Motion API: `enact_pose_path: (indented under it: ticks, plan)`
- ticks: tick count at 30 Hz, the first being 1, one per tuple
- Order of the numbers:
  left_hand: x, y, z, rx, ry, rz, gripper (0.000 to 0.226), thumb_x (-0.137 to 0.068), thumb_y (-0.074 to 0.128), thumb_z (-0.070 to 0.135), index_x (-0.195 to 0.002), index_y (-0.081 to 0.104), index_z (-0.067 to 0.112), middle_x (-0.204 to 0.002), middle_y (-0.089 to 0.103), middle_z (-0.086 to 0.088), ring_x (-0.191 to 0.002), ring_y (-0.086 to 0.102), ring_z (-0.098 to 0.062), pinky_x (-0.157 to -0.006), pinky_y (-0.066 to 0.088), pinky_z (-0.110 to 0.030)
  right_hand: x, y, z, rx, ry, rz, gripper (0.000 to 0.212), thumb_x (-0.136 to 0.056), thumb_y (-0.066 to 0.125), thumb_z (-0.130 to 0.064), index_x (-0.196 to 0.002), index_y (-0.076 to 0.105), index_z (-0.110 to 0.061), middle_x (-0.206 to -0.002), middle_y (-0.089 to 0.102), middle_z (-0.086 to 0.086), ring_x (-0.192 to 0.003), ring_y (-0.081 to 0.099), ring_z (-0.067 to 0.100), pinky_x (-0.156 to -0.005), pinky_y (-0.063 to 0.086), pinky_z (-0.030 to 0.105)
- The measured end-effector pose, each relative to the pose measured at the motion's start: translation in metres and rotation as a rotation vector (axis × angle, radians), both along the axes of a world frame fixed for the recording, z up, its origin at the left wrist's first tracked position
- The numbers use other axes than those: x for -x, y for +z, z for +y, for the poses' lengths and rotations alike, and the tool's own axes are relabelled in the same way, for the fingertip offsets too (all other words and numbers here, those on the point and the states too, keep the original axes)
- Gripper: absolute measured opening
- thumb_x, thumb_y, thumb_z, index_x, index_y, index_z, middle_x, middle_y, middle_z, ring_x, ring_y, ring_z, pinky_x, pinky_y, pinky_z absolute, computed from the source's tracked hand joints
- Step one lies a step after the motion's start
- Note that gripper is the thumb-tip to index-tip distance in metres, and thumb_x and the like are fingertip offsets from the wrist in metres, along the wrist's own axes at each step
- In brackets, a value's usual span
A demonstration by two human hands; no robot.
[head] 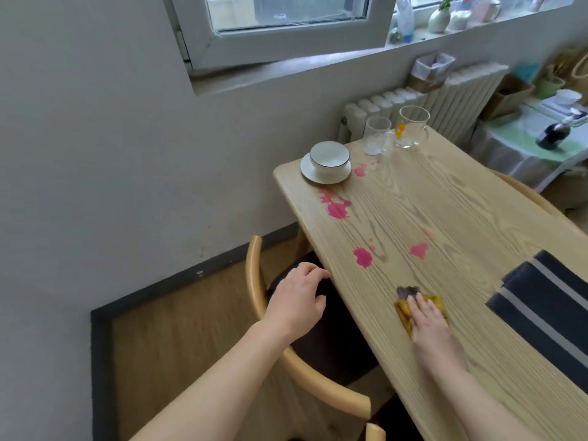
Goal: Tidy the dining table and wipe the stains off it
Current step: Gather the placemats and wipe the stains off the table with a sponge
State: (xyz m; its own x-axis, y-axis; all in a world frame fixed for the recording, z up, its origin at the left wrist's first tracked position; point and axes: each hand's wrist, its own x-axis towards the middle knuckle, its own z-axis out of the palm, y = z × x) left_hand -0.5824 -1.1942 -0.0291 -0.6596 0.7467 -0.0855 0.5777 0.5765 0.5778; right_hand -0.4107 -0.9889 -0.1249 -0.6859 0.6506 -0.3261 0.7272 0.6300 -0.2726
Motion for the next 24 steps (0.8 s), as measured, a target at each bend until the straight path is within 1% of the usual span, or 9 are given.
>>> enact_pose_path:
  ticks: [4,10,12,14,16,20,21,22,24]
  plan:
    - [0.023,0.004,0.010,0.029,-0.050,0.010,0.043,-0.092,0.051,0.022,-0.135,0.047,0.027,-0.138,0.041,0.010,-0.126,0.040,-0.010,-0.106,0.038,-0.029,0.001,-0.002,0.024,-0.056,0.000,-0.011,0.049,-0.104,0.022,-0.027,-0.153,0.014,-0.027,-0.160,0.008,-0.012,-0.147,0.007,0.010,-0.116,0.020,0.033]
    - [0.081,0.005,0.062,0.099,-0.126,0.046,0.046,-0.092,0.051,0.018,-0.137,0.045,0.027,-0.139,0.041,0.008,-0.126,0.042,-0.013,-0.105,0.039,-0.029,0.051,-0.012,0.081,-0.039,-0.186,0.046,0.049,-0.104,0.023,-0.022,-0.153,0.018,-0.020,-0.160,0.011,-0.007,-0.147,0.008,0.017,-0.117,0.019,0.037]
    - [0.094,0.002,0.085,0.124,-0.175,0.037,0.047,-0.092,0.051,0.020,-0.138,0.043,0.027,-0.140,0.041,0.008,-0.123,0.046,-0.013,-0.104,0.040,-0.029,0.065,-0.014,0.093,-0.023,-0.271,0.092,0.048,-0.104,0.026,-0.020,-0.152,0.022,-0.016,-0.160,0.016,-0.003,-0.147,0.010,0.019,-0.117,0.017,0.037]
    - [0.104,-0.002,0.102,0.134,-0.188,0.027,0.048,-0.093,0.052,0.022,-0.139,0.041,0.027,-0.142,0.040,0.008,-0.126,0.044,-0.013,-0.105,0.038,-0.029,0.082,-0.016,0.094,-0.058,-0.319,0.147,0.047,-0.103,0.032,-0.016,-0.150,0.027,-0.011,-0.158,0.021,0.003,-0.147,0.013,0.023,-0.118,0.013,0.036]
    - [0.111,-0.009,0.116,0.131,-0.185,0.012,0.047,-0.092,0.052,0.021,-0.139,0.042,0.026,-0.142,0.040,0.007,-0.130,0.039,-0.012,-0.106,0.037,-0.027,0.102,-0.016,0.085,-0.074,-0.267,0.198,0.048,-0.101,0.035,-0.012,-0.148,0.029,-0.008,-0.157,0.023,0.006,-0.147,0.013,0.024,-0.119,0.011,0.035]
    - [0.115,-0.020,0.135,0.162,-0.228,-0.026,0.048,-0.093,0.052,0.021,-0.139,0.041,0.026,-0.143,0.039,0.006,-0.132,0.037,-0.013,-0.106,0.036,-0.027,0.138,-0.022,0.056,-0.030,0.029,0.229,0.051,-0.101,0.036,-0.012,-0.150,0.023,-0.015,-0.157,0.013,-0.007,-0.148,0.008,0.017,-0.118,0.004,0.027]
    - [0.117,-0.021,0.139,0.170,-0.244,-0.023,0.048,-0.093,0.052,0.021,-0.139,0.041,0.026,-0.143,0.039,0.006,-0.133,0.037,-0.013,-0.107,0.036,-0.028,0.140,-0.020,0.055,-0.040,0.069,0.226,0.050,-0.101,0.035,-0.014,-0.150,0.025,-0.016,-0.156,0.015,-0.008,-0.148,0.012,0.016,-0.117,0.007,0.027]
    - [0.120,-0.021,0.145,0.169,-0.256,-0.023,0.048,-0.093,0.052,0.021,-0.139,0.041,0.026,-0.143,0.039,0.006,-0.132,0.037,-0.013,-0.107,0.036,-0.029,0.138,-0.017,0.059,-0.067,0.107,0.221,0.049,-0.099,0.034,-0.018,-0.148,0.031,-0.017,-0.154,0.022,-0.008,-0.146,0.021,0.016,-0.116,0.014,0.027]
    - [0.129,-0.023,0.154,0.147,-0.253,-0.024,0.047,-0.092,0.052,0.021,-0.138,0.042,0.026,-0.142,0.040,0.006,-0.131,0.039,-0.013,-0.107,0.037,-0.030,0.124,-0.015,0.073,-0.111,0.182,0.189,0.050,-0.093,0.032,-0.027,-0.140,0.048,-0.018,-0.145,0.046,-0.002,-0.135,0.043,0.019,-0.112,0.030,0.033]
